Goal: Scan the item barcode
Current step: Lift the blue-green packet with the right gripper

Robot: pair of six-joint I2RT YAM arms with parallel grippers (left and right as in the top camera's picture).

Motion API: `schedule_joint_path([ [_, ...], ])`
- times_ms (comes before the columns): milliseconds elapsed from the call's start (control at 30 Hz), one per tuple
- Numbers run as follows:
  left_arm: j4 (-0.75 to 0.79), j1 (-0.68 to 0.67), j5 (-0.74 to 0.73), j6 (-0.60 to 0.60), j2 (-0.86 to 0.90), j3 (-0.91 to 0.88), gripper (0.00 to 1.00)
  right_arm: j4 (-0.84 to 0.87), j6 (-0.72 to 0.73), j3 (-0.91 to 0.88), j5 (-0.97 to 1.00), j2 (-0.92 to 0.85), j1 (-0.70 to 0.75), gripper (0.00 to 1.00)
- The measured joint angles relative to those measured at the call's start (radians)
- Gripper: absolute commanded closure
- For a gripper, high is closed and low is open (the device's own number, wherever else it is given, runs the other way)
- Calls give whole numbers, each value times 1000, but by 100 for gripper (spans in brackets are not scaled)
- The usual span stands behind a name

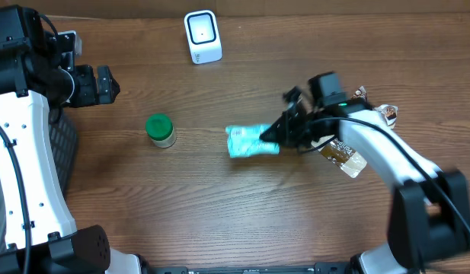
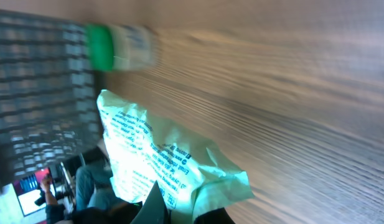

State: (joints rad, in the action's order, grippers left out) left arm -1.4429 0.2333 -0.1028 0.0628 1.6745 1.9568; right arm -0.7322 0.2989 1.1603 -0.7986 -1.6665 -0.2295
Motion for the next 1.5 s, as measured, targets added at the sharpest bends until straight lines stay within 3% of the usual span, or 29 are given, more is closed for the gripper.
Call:
schedule_joint_path([
  [233, 0, 0, 0, 0, 0, 0, 1, -44, -1, 55, -34, 215, 39, 96],
  [567, 0, 0, 0, 0, 0, 0, 1, -47, 22, 55, -41, 379, 39, 96],
  [1500, 0, 0, 0, 0, 0, 0, 1, -99, 48, 55, -4, 396, 39, 96],
])
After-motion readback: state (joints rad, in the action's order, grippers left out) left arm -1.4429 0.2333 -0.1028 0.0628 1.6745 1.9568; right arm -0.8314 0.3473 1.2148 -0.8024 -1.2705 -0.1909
